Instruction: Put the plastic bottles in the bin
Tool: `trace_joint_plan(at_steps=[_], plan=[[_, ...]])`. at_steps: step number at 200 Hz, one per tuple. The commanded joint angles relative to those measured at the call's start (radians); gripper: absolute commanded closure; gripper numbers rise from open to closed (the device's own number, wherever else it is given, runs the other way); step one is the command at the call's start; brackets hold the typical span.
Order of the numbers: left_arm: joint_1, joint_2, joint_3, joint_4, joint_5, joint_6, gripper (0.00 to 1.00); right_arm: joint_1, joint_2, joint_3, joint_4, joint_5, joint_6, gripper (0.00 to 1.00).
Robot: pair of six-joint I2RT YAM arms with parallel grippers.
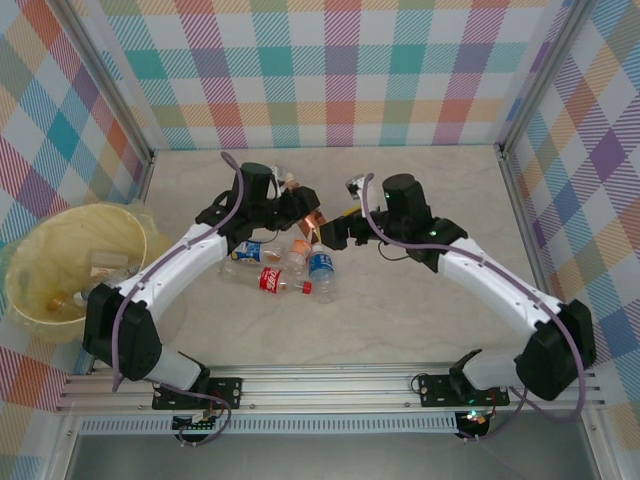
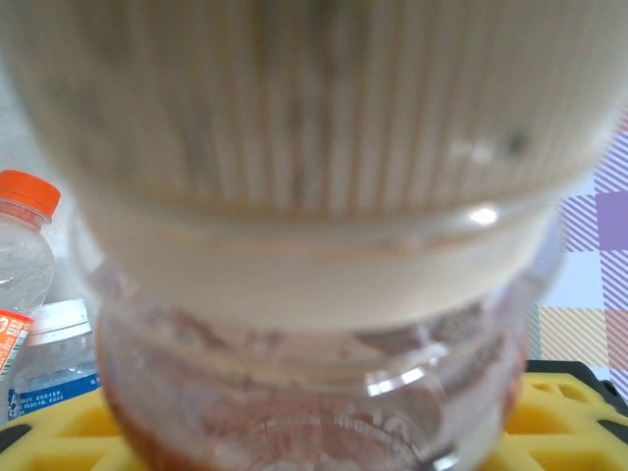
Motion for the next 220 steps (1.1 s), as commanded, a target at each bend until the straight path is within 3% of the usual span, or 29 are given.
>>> trace_joint_plan(at_steps=[1,27,48,80,126,181,220], plan=[[0.013,-0.055,0.01,-0.029,-0.048,0.031,0.44,-0.001,-0.067,-0.063,0.017,0.18,-0.018,0.0],[0.029,-0.084,0.01,-0.088,-0.094,0.046,0.45,-0.004,-0.145,-0.178,0.16,0.471,0.108,0.0],[0.044,-0.118,0.016,-0.132,-0.133,0.064,0.45,-0.008,-0.169,-0.249,0.236,0.57,0.204,0.0],[0.061,-0.184,0.038,-0.213,-0.197,0.106,0.45,-0.012,-0.135,-0.233,0.156,0.68,0.28,0.0],[0.079,-0.254,0.115,-0.344,-0.29,0.178,0.45,-0.013,-0.095,-0.223,0.151,0.744,0.309,0.0],[0.087,-0.289,0.29,-0.503,-0.421,0.3,0.45,-0.017,-0.063,-0.199,0.161,0.729,0.306,0.0],[0.089,-0.311,0.427,-0.67,-0.6,0.406,0.45,-0.022,-0.029,-0.157,0.118,0.696,0.307,0.0]])
